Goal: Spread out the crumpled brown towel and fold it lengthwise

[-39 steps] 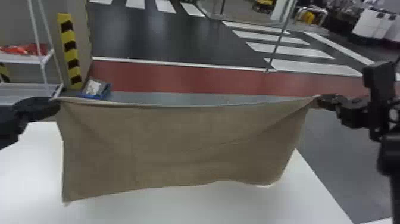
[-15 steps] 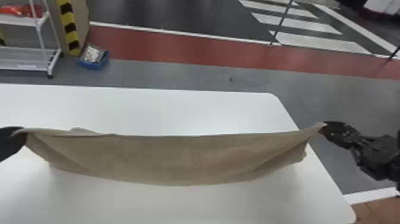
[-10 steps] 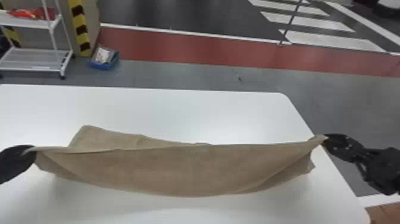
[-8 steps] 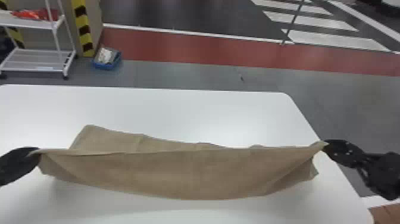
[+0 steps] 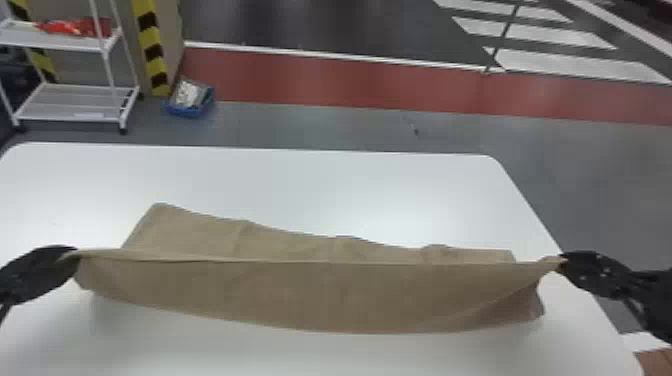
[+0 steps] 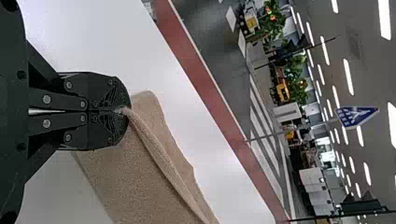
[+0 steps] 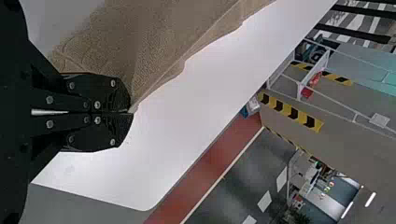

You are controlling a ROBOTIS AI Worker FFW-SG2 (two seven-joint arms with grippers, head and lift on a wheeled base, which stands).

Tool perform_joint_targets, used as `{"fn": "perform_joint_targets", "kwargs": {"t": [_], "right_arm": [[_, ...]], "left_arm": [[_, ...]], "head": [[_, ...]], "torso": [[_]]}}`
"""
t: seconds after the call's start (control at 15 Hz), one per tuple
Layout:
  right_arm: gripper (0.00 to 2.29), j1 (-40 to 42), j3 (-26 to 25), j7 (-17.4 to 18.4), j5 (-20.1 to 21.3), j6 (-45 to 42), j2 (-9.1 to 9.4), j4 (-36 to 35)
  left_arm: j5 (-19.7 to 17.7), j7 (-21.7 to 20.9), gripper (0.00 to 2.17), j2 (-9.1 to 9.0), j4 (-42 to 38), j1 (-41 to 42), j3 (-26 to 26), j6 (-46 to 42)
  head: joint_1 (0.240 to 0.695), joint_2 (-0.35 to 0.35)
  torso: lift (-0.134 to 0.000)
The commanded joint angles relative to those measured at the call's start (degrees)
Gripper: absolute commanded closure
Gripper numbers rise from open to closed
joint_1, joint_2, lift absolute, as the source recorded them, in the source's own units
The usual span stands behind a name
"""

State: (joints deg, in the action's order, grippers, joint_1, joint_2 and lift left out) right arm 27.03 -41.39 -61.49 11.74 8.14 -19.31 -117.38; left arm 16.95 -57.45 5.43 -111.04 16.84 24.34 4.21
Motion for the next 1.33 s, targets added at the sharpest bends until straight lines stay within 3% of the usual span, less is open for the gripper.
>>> {"fn": "perform_joint_targets", "kwargs": {"t": [0.0, 0.2, 0.6, 0.93, 1.27], "right_arm": [[1.21, -2.51, 1.4, -0.56, 2.24, 1.49, -0.55, 1.98], [1.21, -7.17, 3.95, -2.49, 5.58, 5.19, -1.34, 4.7], [1.21, -12.53, 6.32, -3.28, 8.83, 8.35, -2.4, 9.36], [1.21, -13.32, 7.99, -3.37, 9.79, 9.93, -1.69, 10.42], [1.21, -16.31, 6.76, -3.37, 10.15, 13.62, -1.43, 11.38]], "left_arm": [[3.18, -0.73, 1.62, 0.2, 0.92, -2.78, -1.84, 4.19], [7.93, -3.37, 1.62, 1.86, 2.06, -8.14, -6.06, 13.15], [14.69, -5.47, 1.62, 4.24, 7.95, -17.81, -13.44, 22.47], [15.92, -5.21, 1.62, 4.85, 15.95, -24.84, -18.8, 23.7], [16.45, -5.39, 1.62, 5.03, 19.72, -29.41, -20.65, 23.7]], "head": [[0.695, -0.217], [0.695, -0.228], [0.695, -0.235], [0.695, -0.244], [0.695, -0.268]], "torso": [[-0.124], [-0.124], [-0.124], [-0.124], [-0.124]]}}
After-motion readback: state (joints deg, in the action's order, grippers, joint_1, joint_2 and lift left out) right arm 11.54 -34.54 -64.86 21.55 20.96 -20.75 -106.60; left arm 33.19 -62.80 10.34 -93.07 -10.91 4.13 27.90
